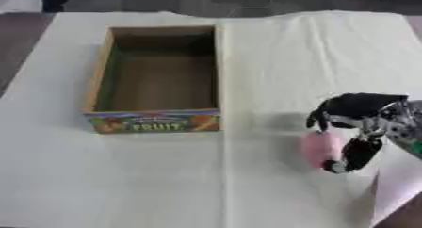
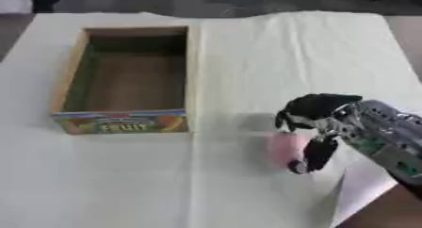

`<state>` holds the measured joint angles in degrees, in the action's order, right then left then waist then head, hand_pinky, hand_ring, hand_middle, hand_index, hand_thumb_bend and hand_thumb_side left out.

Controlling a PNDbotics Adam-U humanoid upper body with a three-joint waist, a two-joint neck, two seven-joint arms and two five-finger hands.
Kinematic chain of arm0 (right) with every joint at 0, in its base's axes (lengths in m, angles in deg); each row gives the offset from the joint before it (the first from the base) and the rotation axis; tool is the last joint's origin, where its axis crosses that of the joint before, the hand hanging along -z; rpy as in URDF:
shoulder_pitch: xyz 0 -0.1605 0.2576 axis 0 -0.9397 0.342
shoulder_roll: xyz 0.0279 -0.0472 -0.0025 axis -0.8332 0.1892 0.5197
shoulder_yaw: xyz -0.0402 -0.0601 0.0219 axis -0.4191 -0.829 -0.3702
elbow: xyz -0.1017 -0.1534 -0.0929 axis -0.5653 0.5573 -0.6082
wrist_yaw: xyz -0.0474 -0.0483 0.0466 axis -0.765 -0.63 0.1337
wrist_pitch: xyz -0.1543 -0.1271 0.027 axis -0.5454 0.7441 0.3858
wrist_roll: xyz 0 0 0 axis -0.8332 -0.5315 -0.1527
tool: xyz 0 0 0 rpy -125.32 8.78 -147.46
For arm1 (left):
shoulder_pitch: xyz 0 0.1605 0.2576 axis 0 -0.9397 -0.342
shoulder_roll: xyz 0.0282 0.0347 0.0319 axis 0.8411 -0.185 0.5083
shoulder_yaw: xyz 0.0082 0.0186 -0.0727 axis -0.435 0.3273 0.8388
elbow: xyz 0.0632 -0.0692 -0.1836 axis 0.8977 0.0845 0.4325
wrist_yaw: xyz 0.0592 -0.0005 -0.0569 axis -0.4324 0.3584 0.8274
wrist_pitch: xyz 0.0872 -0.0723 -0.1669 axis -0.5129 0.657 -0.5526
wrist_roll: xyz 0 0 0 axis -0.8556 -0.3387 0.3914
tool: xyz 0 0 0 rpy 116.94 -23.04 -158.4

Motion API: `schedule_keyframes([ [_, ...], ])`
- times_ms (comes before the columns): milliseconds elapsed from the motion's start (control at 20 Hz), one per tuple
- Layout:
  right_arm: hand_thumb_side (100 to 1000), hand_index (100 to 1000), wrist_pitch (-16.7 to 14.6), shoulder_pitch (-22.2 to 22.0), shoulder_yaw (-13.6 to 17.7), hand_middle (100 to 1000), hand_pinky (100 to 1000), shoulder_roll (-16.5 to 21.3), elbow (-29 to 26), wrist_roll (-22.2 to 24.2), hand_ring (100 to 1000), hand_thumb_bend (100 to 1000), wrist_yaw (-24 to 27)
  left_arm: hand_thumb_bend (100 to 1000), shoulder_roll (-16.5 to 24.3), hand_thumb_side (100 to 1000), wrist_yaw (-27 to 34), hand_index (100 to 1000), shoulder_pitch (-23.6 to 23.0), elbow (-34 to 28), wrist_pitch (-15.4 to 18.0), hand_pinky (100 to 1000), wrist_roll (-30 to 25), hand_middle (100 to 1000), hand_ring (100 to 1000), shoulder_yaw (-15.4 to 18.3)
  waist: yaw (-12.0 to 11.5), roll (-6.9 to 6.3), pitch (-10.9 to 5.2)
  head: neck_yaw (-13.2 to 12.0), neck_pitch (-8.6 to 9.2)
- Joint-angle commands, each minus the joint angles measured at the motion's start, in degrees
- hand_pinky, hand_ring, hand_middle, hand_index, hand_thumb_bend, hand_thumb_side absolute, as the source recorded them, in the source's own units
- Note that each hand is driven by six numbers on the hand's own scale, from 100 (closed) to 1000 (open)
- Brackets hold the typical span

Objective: Pick up objects on the table and place them in the box.

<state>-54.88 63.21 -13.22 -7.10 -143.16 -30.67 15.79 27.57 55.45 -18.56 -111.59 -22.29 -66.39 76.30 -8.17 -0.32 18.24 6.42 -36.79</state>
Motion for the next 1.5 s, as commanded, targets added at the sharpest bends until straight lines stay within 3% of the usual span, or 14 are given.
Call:
schedule_keyframes([
  [50,177,796,0.35,0.89,0.22,608,682,0.85,0.44,-0.59,815,430,-0.21,100,0.68,612,-0.09,820,0.50,-1.10,0.09,706,-0.20,609,634,0.02,-0.08,-0.10,-0.91,0.13,0.49],
  [350,143,713,0.27,1.08,-0.22,587,677,0.35,1.70,-1.03,806,423,-0.23,100,0.63,611,-0.10,819,0.47,-1.10,0.06,707,-0.23,609,634,0.02,-0.19,-0.14,-0.89,0.19,0.55],
  [500,131,628,0.54,1.10,-0.11,549,664,0.34,1.56,-2.06,789,417,-0.15,100,0.65,611,-0.08,819,0.51,-1.10,0.08,707,-0.26,609,634,0.01,-0.19,-0.15,-0.88,0.13,0.48],
  [900,100,561,2.05,0.73,0.76,507,653,0.93,-0.56,-3.82,759,394,1.17,100,0.72,610,0.01,820,0.64,-1.10,0.16,707,-0.20,610,634,0.04,-0.35,-0.17,-1.00,0.04,0.44],
  [1100,100,537,3.01,0.55,1.66,487,646,1.34,-2.03,-4.41,744,278,1.61,100,0.76,611,0.08,820,0.65,-1.10,0.15,706,-0.15,610,634,0.06,-0.42,-0.15,-1.13,-0.03,0.46],
  [1500,108,509,5.84,-0.09,4.62,455,638,2.57,-6.65,-5.83,720,195,3.25,100,0.86,611,0.17,819,0.70,-1.10,0.13,707,-0.06,610,635,0.12,-0.33,-0.07,-1.40,-0.26,0.66],
])
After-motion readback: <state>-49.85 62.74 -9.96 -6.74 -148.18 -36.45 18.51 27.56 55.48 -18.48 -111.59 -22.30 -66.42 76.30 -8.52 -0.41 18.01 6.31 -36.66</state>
